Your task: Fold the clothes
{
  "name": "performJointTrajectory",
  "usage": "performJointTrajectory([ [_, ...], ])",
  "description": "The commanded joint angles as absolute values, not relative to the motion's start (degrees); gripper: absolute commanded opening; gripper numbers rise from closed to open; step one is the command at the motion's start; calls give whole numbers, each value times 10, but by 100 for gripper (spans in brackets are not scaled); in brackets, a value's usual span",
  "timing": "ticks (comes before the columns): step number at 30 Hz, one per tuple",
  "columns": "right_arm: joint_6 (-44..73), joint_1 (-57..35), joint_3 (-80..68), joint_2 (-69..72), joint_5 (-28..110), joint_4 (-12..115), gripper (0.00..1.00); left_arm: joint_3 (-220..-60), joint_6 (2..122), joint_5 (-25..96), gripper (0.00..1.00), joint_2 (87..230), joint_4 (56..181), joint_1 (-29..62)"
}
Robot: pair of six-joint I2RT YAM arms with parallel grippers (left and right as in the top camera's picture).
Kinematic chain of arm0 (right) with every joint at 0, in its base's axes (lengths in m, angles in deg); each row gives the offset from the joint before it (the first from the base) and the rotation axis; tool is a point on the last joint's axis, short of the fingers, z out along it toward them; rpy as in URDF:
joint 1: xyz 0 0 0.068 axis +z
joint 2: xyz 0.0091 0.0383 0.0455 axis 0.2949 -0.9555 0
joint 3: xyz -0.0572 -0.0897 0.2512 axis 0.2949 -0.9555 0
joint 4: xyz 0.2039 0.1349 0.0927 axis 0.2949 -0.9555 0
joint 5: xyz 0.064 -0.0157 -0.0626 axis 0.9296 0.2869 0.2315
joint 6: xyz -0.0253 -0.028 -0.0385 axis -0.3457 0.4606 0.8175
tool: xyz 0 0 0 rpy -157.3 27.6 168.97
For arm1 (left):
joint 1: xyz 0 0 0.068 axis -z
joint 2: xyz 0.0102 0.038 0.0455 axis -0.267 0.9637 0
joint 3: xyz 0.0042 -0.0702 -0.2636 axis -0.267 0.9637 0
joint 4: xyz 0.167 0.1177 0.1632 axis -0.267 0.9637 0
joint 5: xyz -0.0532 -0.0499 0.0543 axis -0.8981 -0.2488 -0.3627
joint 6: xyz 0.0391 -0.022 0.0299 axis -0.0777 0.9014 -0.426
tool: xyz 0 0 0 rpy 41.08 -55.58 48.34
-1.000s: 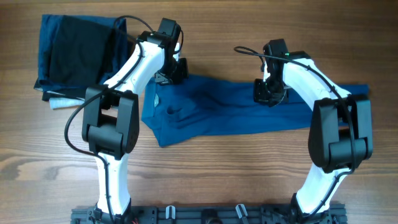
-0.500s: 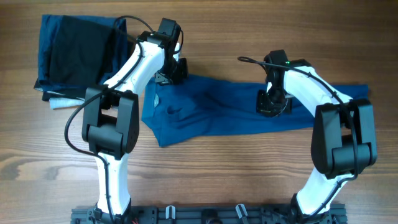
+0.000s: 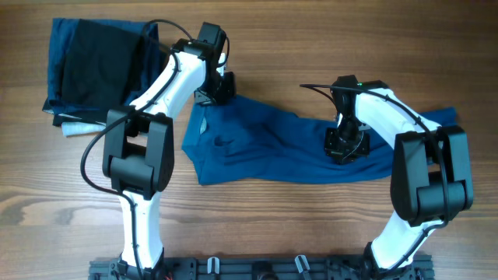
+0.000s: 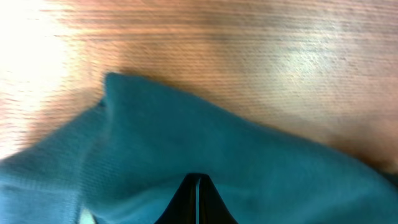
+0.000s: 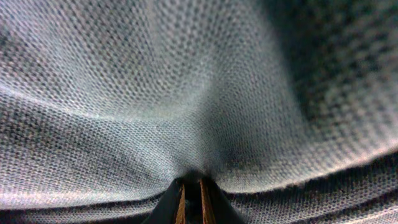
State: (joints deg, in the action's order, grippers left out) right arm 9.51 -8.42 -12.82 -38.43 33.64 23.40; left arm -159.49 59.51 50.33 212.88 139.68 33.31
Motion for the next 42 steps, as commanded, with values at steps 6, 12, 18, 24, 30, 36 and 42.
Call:
performJointTrajectory([
  [6, 89, -82, -136, -380, 333, 266, 12, -1579, 576, 403, 4, 2096, 1444, 355],
  [12, 89, -82, -136, -380, 338, 279, 15, -1513, 596, 445, 4, 2122, 1413, 357],
  [18, 104, -82, -136, -381, 365, 324, 18, -1502, 635, 539, 4, 2141, 1394, 351],
  [24, 107, -89, -136, -383, 365, 387, 16, -1502, 651, 550, 4, 2169, 1352, 318],
  [30, 149, -106, -136, -383, 363, 459, 17, -1502, 649, 552, 4, 2182, 1284, 290],
  [36, 149, -108, -112, -383, 363, 429, 35, -1502, 615, 591, 4, 2182, 1285, 280],
  [42, 151, -124, -99, -383, 360, 341, 43, -1507, 601, 599, 4, 2181, 1286, 277],
])
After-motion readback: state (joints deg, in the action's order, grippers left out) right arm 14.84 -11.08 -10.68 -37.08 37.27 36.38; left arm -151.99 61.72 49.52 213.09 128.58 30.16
